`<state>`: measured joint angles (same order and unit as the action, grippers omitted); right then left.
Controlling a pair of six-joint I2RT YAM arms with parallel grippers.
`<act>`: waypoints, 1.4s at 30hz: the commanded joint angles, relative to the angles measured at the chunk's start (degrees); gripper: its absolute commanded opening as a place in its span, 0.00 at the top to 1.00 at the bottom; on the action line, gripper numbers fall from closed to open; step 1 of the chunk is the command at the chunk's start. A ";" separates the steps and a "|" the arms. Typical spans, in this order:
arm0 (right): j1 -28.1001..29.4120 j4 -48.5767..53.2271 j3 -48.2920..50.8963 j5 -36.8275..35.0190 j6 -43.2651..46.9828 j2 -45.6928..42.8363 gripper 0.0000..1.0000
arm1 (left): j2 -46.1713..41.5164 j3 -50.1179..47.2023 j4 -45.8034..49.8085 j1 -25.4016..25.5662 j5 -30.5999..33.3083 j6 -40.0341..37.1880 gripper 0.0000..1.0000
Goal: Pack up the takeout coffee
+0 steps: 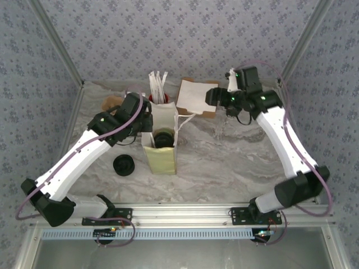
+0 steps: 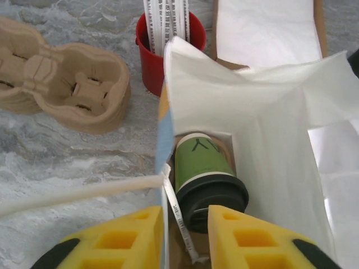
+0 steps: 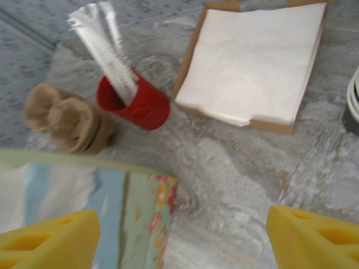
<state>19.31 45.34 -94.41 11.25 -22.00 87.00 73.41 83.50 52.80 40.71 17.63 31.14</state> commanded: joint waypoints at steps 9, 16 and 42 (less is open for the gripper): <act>3.31 0.85 -17.43 -15.65 1.53 24.35 0.25 | -7.57 5.56 2.66 -0.30 1.34 -1.91 0.56; 4.64 3.12 -29.57 -18.60 2.73 38.20 0.24 | -10.31 10.72 6.16 -0.28 -0.02 -2.99 0.56; 3.01 4.56 -51.40 -20.16 3.73 62.23 0.21 | -13.37 9.90 6.98 -0.27 -0.86 -4.86 0.55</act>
<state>22.61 48.73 -143.52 -7.70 -18.74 147.74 61.14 93.60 59.90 40.60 17.34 27.24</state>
